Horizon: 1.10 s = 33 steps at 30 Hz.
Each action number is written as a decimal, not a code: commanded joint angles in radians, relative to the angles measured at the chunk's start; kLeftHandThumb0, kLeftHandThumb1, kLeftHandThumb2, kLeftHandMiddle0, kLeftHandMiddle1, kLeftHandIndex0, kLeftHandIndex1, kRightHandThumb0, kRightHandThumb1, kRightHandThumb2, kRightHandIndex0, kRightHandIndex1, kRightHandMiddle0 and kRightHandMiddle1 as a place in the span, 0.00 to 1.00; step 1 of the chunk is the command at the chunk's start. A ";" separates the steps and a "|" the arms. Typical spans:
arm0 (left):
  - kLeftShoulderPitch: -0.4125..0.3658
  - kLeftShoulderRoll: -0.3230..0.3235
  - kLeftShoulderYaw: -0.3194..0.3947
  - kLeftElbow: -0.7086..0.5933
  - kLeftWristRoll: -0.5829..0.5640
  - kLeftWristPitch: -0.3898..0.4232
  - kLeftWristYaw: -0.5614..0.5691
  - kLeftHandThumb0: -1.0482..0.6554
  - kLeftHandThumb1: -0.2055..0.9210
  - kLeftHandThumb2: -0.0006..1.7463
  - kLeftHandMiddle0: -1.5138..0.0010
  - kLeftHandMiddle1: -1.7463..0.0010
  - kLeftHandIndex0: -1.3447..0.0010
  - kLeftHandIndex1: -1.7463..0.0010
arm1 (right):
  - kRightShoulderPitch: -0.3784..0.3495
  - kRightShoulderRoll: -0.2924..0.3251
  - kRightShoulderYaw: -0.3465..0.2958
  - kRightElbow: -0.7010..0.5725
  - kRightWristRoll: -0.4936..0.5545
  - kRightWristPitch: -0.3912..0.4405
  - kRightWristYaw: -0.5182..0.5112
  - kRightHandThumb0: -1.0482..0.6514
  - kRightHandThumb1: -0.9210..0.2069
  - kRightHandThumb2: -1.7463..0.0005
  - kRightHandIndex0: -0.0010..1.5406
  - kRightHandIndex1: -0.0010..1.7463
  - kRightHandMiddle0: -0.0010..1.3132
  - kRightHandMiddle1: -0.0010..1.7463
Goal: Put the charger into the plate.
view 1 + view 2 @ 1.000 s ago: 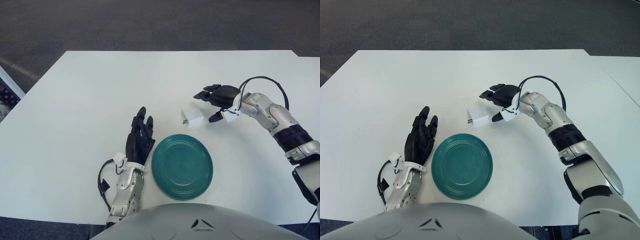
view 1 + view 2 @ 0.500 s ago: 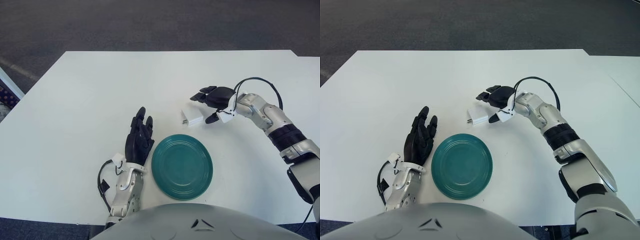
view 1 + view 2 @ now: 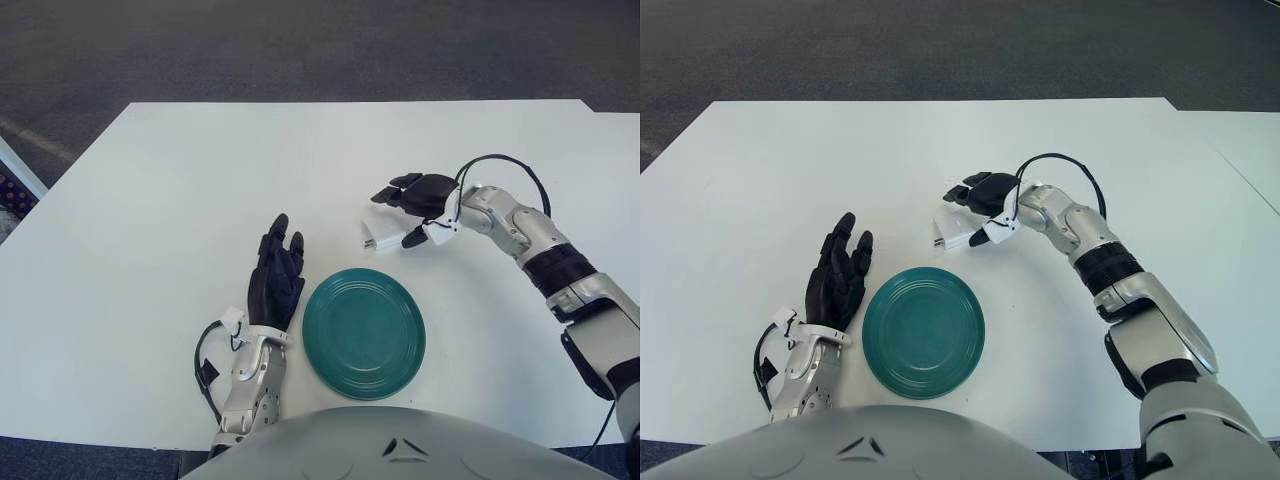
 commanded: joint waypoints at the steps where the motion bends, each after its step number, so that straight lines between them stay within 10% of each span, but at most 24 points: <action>1: 0.043 -0.091 0.006 0.078 0.006 0.039 0.040 0.09 1.00 0.40 0.85 0.99 1.00 0.69 | -0.020 0.017 0.016 0.027 -0.018 -0.003 -0.027 0.17 0.00 0.69 0.08 0.00 0.00 0.15; 33: 0.058 -0.092 -0.036 0.061 0.072 -0.025 0.074 0.11 1.00 0.44 0.81 0.99 1.00 0.64 | 0.008 0.110 0.087 0.273 -0.034 -0.020 -0.208 0.15 0.00 0.67 0.12 0.01 0.00 0.17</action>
